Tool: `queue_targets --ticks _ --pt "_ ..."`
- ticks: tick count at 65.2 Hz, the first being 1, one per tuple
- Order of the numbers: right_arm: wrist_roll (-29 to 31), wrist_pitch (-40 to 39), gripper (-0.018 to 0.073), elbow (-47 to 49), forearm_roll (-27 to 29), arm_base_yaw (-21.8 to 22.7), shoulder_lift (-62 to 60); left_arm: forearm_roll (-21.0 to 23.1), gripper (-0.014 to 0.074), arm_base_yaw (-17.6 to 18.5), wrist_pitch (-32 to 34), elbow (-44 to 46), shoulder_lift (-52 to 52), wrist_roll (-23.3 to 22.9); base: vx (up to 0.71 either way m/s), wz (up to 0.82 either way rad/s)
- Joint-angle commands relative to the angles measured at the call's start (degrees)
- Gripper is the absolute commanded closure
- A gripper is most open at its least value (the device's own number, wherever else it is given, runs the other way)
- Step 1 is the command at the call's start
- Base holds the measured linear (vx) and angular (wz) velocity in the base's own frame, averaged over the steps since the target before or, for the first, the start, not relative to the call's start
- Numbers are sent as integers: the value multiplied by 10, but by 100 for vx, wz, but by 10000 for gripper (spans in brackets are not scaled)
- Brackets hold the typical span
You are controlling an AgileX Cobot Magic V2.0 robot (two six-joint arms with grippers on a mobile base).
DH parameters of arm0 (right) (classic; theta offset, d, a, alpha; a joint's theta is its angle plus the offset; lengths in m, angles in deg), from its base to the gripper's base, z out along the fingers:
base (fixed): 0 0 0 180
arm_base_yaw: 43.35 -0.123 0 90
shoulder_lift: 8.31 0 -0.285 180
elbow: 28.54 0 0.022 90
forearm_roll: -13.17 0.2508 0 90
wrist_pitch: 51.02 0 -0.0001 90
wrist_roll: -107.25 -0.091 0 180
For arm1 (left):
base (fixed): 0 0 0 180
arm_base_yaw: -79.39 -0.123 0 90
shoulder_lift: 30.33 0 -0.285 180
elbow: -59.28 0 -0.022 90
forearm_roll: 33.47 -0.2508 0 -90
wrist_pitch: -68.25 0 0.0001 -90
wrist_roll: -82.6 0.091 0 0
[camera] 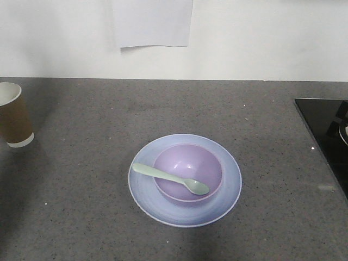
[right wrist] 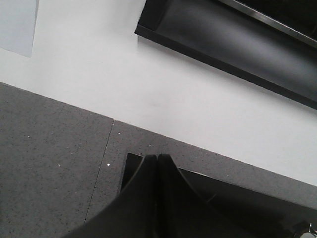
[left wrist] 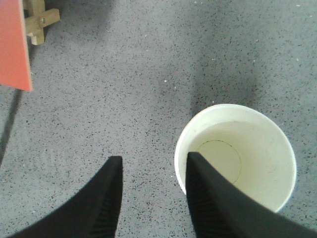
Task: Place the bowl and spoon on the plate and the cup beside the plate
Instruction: 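Move the left gripper over the paper cup and grasp its rim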
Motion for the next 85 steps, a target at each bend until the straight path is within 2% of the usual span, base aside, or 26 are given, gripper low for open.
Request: queue_targets --ticks 1,37,85 --pt "5 -9 566 13 -14 0 -7 -1 307 0 22 15 -18 4 0 0" --pt "14 -10 565 13 14 0 -7 -1 307 0 37 15 32 13 0 0" --pt "16 -10 565 13 15 0 -7 0 308 0 35 15 85 13 0 0"
